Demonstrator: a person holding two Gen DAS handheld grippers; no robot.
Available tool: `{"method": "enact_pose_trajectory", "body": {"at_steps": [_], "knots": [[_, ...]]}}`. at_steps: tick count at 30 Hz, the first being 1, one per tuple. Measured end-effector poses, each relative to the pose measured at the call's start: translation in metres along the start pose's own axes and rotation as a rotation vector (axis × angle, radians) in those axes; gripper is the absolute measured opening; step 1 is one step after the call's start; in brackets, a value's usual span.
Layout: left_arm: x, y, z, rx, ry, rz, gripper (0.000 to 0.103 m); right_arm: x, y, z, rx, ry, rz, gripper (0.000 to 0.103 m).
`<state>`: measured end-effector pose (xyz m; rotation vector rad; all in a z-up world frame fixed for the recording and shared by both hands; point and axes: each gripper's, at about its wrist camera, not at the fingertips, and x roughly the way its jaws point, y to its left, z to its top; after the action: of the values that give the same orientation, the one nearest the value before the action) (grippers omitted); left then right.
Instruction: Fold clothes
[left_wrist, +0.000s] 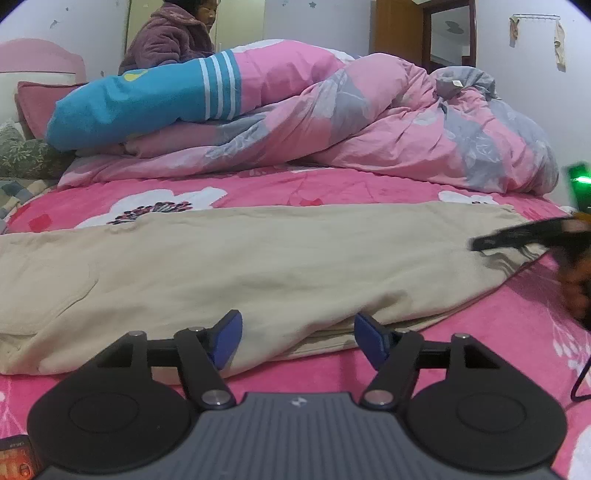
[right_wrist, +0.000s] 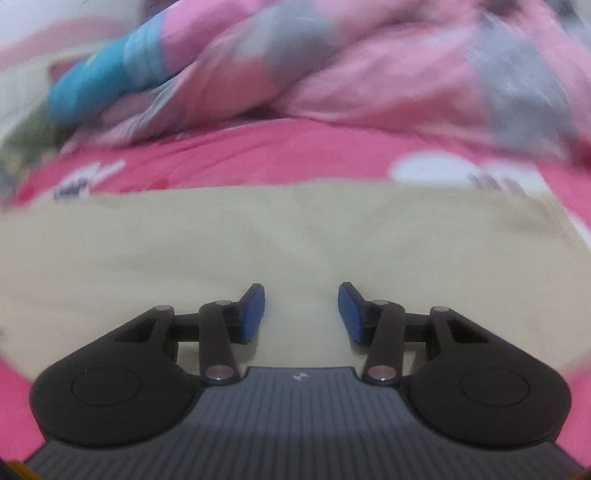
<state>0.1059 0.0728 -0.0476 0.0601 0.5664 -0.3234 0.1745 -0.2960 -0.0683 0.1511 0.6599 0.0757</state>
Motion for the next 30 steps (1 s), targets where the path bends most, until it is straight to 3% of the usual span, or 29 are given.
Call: {"method": "enact_pose_trajectory", "body": {"at_steps": [4,7,9,12,15,18,22,24,26,30], "knots": [[0.002,-0.001,-0.001,0.004,0.003,0.000,0.074,-0.051,-0.014,-0.029,-0.067,0.022,0.014,0.045],[0.003,-0.005,-0.003,0.022,0.001,0.007,0.077,-0.063,-0.022,-0.005,-0.075,0.053,-0.021,0.047],[0.003,-0.007,-0.004,0.039,-0.001,0.014,0.080,-0.058,-0.026,0.014,-0.078,0.000,-0.048,0.047],[0.003,-0.011,-0.006,0.059,-0.002,0.026,0.082,-0.027,-0.035,0.035,-0.089,-0.053,-0.122,0.057],[0.004,-0.010,-0.006,0.055,-0.003,0.016,0.084,0.005,-0.062,0.023,-0.060,-0.002,-0.240,0.066],[0.005,-0.007,-0.006,0.039,-0.001,0.000,0.086,-0.020,-0.089,0.005,0.079,-0.045,-0.194,0.066],[0.007,-0.008,-0.007,0.047,0.004,-0.002,0.090,-0.056,-0.087,-0.016,-0.007,0.009,-0.195,0.067],[0.008,-0.010,-0.007,0.058,0.006,0.003,0.091,-0.064,-0.093,-0.006,0.029,0.026,-0.210,0.067],[0.008,-0.012,-0.008,0.064,0.006,0.005,0.092,-0.063,-0.094,0.011,0.041,-0.040,-0.215,0.067],[0.007,-0.013,-0.008,0.071,0.008,0.012,0.092,-0.025,-0.102,0.038,0.058,-0.101,-0.234,0.072]]}}
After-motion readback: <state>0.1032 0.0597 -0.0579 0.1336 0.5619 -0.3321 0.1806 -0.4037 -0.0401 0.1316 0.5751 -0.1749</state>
